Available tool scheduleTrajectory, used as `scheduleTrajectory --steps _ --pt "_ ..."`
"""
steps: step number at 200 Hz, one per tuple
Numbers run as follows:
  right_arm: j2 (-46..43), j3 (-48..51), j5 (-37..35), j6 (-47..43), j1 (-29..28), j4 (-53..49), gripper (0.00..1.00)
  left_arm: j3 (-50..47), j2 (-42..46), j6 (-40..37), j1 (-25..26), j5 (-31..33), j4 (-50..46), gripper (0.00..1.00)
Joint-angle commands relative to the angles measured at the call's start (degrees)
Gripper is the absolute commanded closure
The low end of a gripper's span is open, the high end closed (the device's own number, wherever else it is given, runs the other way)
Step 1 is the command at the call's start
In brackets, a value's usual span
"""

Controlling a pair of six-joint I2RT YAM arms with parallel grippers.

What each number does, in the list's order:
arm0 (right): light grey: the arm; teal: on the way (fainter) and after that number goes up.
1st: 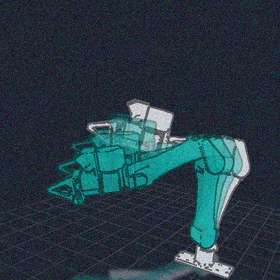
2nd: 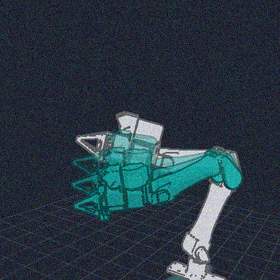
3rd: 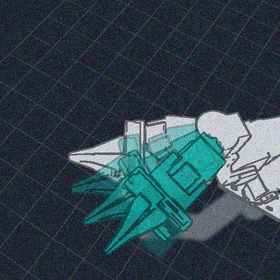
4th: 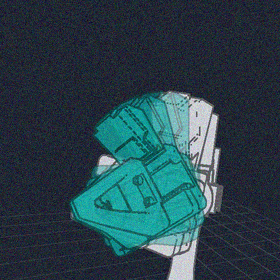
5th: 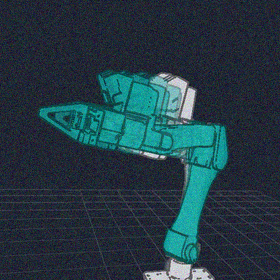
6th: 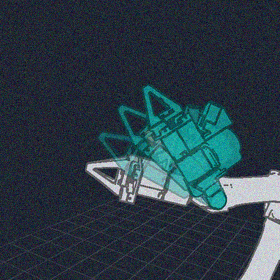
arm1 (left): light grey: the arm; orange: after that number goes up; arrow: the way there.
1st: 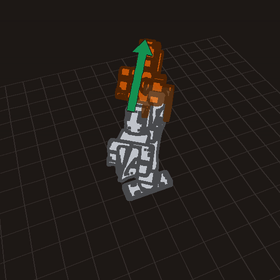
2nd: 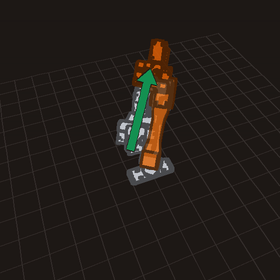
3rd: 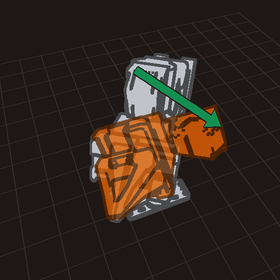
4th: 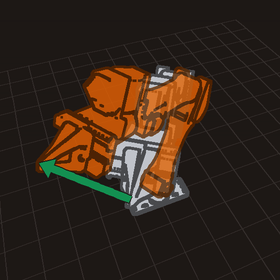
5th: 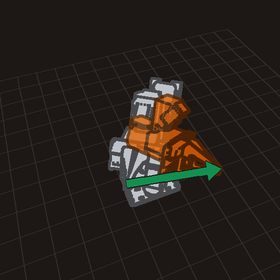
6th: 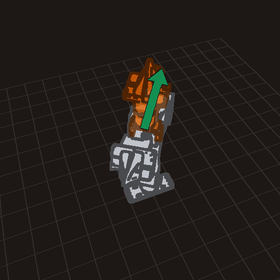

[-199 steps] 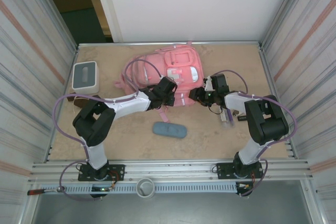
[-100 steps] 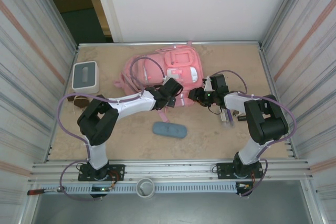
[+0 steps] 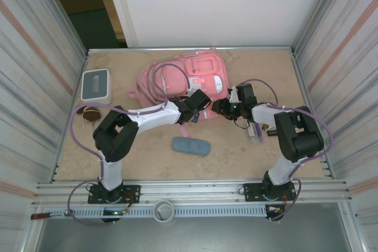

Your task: Pack books, pencil case, and school supplies into a backpack

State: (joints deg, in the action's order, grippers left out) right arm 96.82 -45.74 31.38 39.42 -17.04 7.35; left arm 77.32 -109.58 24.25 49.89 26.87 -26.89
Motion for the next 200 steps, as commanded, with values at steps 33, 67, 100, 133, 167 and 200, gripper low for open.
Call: scheduleTrajectory --steps 33,67,100,133,167,200 --pt "1.84 -0.57 1.45 -0.04 -1.25 -1.47 0.55 7.57 -4.48 -1.08 0.85 6.64 -7.62 0.70" --pt "2.01 -0.58 1.57 -0.05 -1.33 -1.55 0.55 10.86 -7.06 -0.27 0.82 9.91 -12.30 0.69" --pt "2.11 -0.59 1.58 -0.06 -1.32 -1.51 0.54 11.27 -8.10 0.27 0.56 9.97 -13.27 0.73" --pt "2.14 -0.58 1.41 -0.13 -1.17 -1.73 0.54 11.11 -7.25 -0.03 0.56 9.61 -12.95 0.88" --pt "1.76 -0.56 0.88 -0.39 -0.61 -2.30 0.55 7.52 -2.15 -1.69 0.67 8.17 -8.01 0.97" --pt "0.93 -0.75 -2.55 -1.77 0.99 -5.93 0.55 2.46 3.19 -2.53 -0.38 3.85 -2.59 1.00"
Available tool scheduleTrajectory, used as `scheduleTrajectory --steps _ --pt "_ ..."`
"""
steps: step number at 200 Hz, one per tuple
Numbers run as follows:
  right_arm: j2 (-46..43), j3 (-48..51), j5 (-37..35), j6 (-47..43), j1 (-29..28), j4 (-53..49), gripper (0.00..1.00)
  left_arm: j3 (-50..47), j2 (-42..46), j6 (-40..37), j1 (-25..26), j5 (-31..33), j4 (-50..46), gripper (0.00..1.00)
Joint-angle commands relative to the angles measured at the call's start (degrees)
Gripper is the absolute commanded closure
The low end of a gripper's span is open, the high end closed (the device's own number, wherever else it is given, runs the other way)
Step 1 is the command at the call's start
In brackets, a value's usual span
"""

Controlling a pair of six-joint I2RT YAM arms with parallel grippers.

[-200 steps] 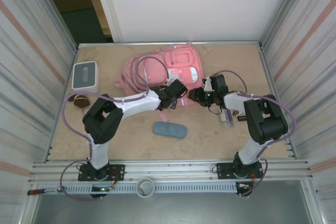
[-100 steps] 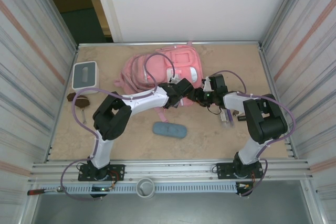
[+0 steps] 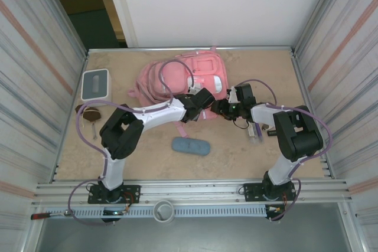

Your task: Pack books, pencil case, and school supplies into a backpack

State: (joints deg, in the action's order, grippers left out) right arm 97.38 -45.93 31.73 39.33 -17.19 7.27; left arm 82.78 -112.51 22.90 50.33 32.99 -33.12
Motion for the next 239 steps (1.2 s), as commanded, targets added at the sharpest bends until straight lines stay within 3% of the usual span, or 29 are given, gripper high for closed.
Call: scheduleTrajectory --steps 1,102,160,199,239 --pt "0.31 -0.60 -2.99 -1.74 1.21 -5.98 0.55 -3.17 6.19 -1.18 -0.87 -2.38 3.79 1.00" --pt "-0.46 -3.43 -10.49 -3.38 4.88 -14.17 0.59 -13.26 14.79 -3.03 -8.56 -16.85 10.25 1.00" --pt "-5.40 -3.72 -6.65 -3.86 3.56 -12.78 0.52 -15.81 17.52 -2.95 -13.55 -31.78 13.01 1.00" --pt "-4.62 -3.98 -10.16 -1.17 -1.23 -11.99 0.45 -16.01 17.20 -3.62 -14.52 -32.32 12.65 1.00" --pt "-0.30 -5.98 -13.54 0.57 -3.98 -11.07 0.43 -15.27 16.67 -4.84 -14.67 -34.49 12.82 1.00"
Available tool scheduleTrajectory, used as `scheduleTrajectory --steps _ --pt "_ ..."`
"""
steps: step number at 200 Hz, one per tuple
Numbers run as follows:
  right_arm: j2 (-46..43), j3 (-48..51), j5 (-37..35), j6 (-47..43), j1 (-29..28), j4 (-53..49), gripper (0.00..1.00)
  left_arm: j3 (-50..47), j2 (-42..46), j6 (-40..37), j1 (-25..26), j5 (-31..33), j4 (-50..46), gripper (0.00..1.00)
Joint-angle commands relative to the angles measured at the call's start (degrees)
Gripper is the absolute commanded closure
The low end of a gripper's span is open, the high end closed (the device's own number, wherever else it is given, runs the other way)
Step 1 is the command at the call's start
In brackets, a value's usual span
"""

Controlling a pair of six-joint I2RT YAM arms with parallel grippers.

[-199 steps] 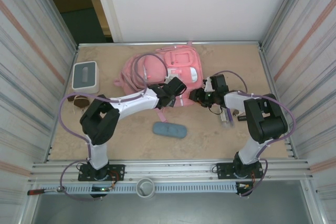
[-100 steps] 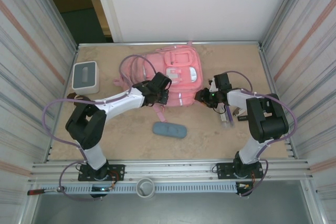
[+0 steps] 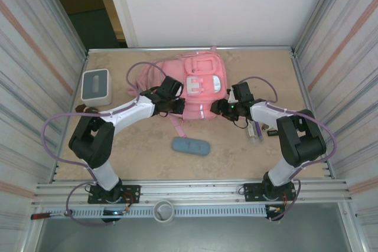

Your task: Pack books, pencil case, and school supplies into a backpack

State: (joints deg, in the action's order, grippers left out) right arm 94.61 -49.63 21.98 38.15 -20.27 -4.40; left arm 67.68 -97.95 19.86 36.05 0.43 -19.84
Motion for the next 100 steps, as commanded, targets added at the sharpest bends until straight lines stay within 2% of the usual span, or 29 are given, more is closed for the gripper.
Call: scheduleTrajectory --steps 1,16,43,59,66,100 --pt "2.54 -2.30 -3.79 1.79 -0.90 0.66 0.43 -0.13 2.13 -1.82 -0.43 -1.97 -0.47 1.00" --pt "3.26 -2.47 -4.11 2.33 -1.04 1.55 0.48 -0.10 2.06 -2.26 -0.45 -2.09 -0.51 1.00" --pt "2.68 -2.45 -6.71 1.71 -0.16 0.68 0.83 -0.04 2.18 -3.38 -0.49 0.59 -2.00 1.00" --pt "1.91 -2.23 -7.75 1.19 0.62 -0.27 0.96 -0.13 2.72 -4.01 -0.50 3.05 -2.92 1.00" --pt "1.52 -2.23 -8.22 0.89 0.89 -0.81 1.00 -0.02 2.89 -4.22 -0.50 4.24 -3.53 1.00" --pt "0.04 -2.24 -10.84 -0.90 2.06 -3.37 1.00 0.70 3.31 -5.59 -0.58 8.02 -6.15 1.00"
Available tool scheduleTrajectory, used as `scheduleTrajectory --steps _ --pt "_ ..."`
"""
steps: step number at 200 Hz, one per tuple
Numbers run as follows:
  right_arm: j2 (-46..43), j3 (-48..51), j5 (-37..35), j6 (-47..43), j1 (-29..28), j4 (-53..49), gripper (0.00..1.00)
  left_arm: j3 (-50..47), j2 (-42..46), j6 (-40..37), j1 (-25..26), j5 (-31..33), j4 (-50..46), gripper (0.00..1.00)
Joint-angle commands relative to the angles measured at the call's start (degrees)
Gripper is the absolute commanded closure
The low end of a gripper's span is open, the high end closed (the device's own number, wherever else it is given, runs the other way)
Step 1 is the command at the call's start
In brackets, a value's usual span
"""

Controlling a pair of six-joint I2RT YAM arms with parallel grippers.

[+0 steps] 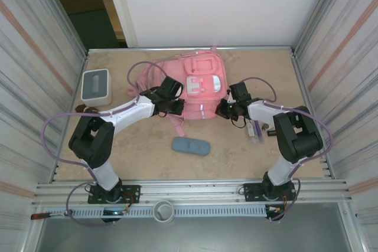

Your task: Pack books, pencil case, and school supplies into a backpack

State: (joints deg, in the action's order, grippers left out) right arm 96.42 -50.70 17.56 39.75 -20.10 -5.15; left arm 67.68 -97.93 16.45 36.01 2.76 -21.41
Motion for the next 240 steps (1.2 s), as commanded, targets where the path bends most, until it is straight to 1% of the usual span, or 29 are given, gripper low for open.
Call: scheduleTrajectory --steps 1,50,76,99,117,146,177,189,209,225,240 --pt "-1.77 -1.21 -6.58 -2.58 1.88 -2.65 1.00 0.74 3.28 -2.19 -0.56 5.72 -4.64 1.00" --pt "-3.24 -1.42 -8.85 -4.96 2.97 -5.08 1.00 0.22 3.67 -2.99 -1.90 8.49 -6.57 1.00" --pt "-3.45 -2.13 -8.56 -6.36 4.41 -6.55 1.00 -1.14 4.53 -3.22 -3.93 9.66 -7.14 1.00" --pt "-3.44 -3.55 -7.20 -7.59 5.75 -7.50 1.00 -1.98 5.42 -3.51 -5.71 9.29 -7.57 1.00" --pt "-2.82 -5.31 -6.09 -8.55 6.12 -8.22 1.00 -1.85 5.56 -4.01 -5.86 7.49 -7.59 1.00" --pt "-0.91 -9.07 -4.24 -9.94 7.42 -9.86 1.00 -1.59 5.48 -3.59 -5.41 2.02 -6.73 1.00" --pt "2.27 -15.64 -1.69 -11.07 9.69 -14.31 1.00 0.05 4.14 -2.03 -2.75 -2.49 -5.46 1.00" --pt "1.99 -17.32 -1.80 -11.35 9.92 -15.59 0.94 0.75 3.55 -1.05 -1.89 -3.95 -4.36 1.00" --pt "-0.36 -16.78 -2.04 -11.04 9.90 -16.90 0.77 2.11 2.27 0.29 -0.73 -5.52 -3.03 1.00" --pt "-3.42 -12.97 -0.16 -8.85 9.95 -16.40 0.63 3.52 1.29 0.30 0.26 -5.88 -2.90 1.00" --pt "-5.99 -7.00 4.17 -4.40 9.39 -11.74 0.52 4.31 0.60 0.09 0.83 -5.90 -2.82 1.00"
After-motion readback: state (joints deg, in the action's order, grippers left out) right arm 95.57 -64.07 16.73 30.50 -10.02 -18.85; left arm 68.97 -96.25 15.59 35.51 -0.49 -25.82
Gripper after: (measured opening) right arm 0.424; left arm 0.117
